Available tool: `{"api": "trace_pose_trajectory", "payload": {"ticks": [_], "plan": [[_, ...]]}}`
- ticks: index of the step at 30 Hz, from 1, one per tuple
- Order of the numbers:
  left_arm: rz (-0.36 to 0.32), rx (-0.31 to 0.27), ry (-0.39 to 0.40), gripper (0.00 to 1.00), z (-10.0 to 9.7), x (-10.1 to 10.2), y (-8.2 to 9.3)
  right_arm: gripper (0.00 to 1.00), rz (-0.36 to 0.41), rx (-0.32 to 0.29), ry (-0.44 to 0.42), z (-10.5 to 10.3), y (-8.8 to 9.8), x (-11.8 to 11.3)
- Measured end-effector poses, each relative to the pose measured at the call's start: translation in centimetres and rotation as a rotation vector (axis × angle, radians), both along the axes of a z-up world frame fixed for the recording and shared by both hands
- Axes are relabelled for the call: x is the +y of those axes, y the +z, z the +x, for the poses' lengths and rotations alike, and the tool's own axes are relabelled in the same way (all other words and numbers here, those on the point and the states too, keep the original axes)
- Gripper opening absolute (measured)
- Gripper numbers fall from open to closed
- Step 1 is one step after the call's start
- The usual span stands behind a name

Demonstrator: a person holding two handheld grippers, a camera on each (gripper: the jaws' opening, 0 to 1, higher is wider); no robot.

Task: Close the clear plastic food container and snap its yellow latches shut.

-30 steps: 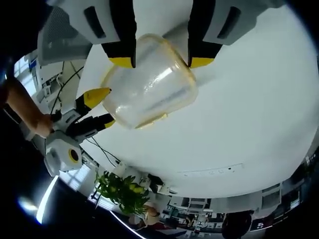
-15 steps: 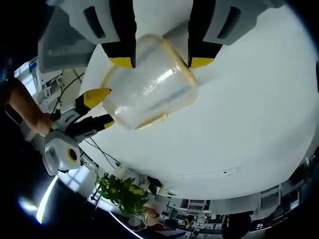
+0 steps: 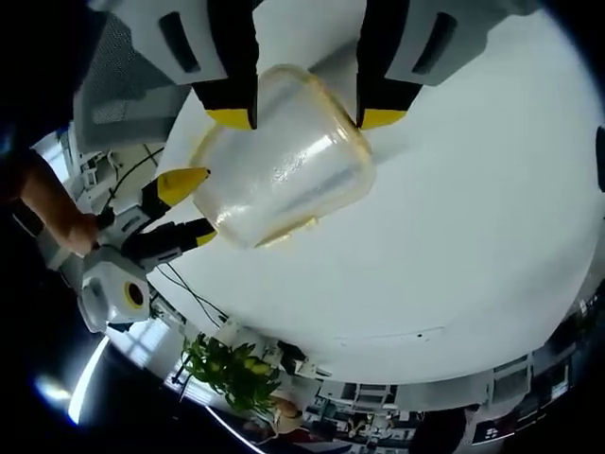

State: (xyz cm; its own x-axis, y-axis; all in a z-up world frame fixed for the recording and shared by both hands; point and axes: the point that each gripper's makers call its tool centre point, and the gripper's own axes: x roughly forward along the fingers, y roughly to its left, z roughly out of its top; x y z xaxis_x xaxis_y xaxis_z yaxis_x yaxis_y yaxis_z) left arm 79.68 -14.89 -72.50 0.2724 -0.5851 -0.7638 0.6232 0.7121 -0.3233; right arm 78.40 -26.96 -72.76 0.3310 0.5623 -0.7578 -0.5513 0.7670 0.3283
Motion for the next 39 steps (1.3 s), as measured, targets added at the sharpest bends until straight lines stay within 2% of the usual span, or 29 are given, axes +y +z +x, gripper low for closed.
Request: {"api": "trace_pose_trajectory", "payload": {"ticks": [20,31,34,39], "plan": [[0.022,0.020,0.000,0.35,-2.0,2.8,-0.1,0.47,-0.008,0.012,0.013,-2.0,-0.1,2.8],[0.066,0.009,-0.018,0.36,-2.0,2.8,0.2,0.47,0.002,0.015,0.028,-2.3,0.0,2.6],[0.079,-0.010,-0.059,0.36,-2.3,2.8,0.3,0.46,0.005,0.018,0.036,-2.3,0.0,2.4],[0.075,-0.032,-0.074,0.38,-2.5,2.7,1.0,0.44,-0.025,-0.035,0.086,-2.1,0.6,2.0]]}}
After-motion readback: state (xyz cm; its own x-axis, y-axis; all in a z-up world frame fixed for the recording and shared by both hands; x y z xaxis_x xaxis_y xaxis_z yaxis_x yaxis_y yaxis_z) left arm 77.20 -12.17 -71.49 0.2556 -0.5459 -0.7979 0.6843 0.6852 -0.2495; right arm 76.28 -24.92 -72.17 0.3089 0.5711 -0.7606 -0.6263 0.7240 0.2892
